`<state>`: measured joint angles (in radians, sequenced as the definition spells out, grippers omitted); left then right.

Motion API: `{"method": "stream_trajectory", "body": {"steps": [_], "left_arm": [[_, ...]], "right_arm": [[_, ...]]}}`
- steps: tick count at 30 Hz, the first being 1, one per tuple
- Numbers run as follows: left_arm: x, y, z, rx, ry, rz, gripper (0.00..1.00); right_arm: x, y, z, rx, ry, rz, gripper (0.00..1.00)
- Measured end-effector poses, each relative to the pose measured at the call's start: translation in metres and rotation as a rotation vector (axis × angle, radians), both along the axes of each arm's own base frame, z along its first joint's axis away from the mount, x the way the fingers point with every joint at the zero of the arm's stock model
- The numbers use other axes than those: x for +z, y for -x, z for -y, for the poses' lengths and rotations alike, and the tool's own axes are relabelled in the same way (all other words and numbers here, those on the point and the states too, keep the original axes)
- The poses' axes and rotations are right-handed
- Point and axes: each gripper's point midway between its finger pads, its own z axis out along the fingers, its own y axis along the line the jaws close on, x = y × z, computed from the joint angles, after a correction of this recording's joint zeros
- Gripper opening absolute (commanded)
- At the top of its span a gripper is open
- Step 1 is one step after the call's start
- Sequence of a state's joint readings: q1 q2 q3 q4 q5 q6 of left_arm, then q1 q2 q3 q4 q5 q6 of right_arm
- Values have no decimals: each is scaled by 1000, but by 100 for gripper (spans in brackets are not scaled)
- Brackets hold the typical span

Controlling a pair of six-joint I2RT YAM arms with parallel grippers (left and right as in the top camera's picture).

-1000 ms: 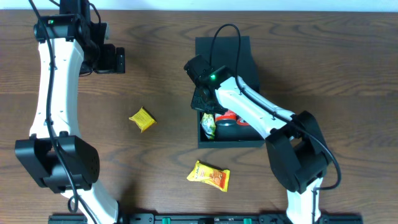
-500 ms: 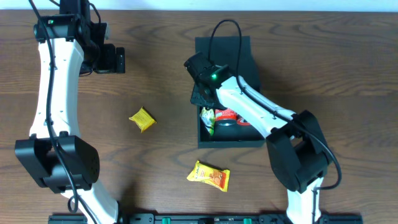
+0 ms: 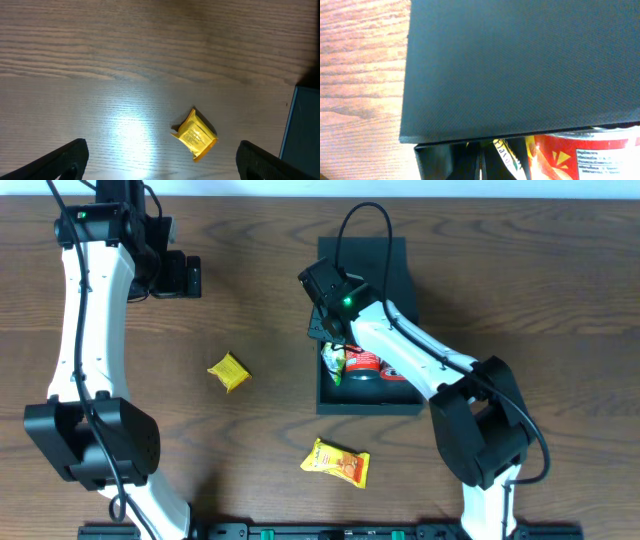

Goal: Pack container
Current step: 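Push the snack bar down beside the cans with the right gripper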

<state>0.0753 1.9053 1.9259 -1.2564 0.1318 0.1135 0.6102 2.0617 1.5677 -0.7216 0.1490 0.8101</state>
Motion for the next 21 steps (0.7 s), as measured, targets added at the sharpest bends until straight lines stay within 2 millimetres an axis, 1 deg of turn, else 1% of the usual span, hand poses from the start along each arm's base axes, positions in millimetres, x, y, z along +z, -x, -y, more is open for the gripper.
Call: {"method": "stream_trajectory", "body": {"steps": [8, 13, 14, 18, 20, 21], "left_arm": [[0, 0, 0, 0, 0, 0, 95], [-2, 0, 0, 0, 0, 0, 95], [-3, 0, 0, 0, 1, -3, 95], [-10, 3, 0, 0, 2, -24, 95], [-10, 4, 0, 0, 2, -24, 95], [-10, 4, 0, 0, 2, -25, 95]], "right_arm": [[3, -8, 1, 16, 21, 41, 3], [4, -10, 3, 17, 33, 52, 19], [4, -10, 3, 18, 36, 54, 20], [4, -11, 4, 22, 46, 60, 18], [4, -11, 5, 26, 51, 60, 20], [4, -9, 6, 28, 58, 54, 26]]}}
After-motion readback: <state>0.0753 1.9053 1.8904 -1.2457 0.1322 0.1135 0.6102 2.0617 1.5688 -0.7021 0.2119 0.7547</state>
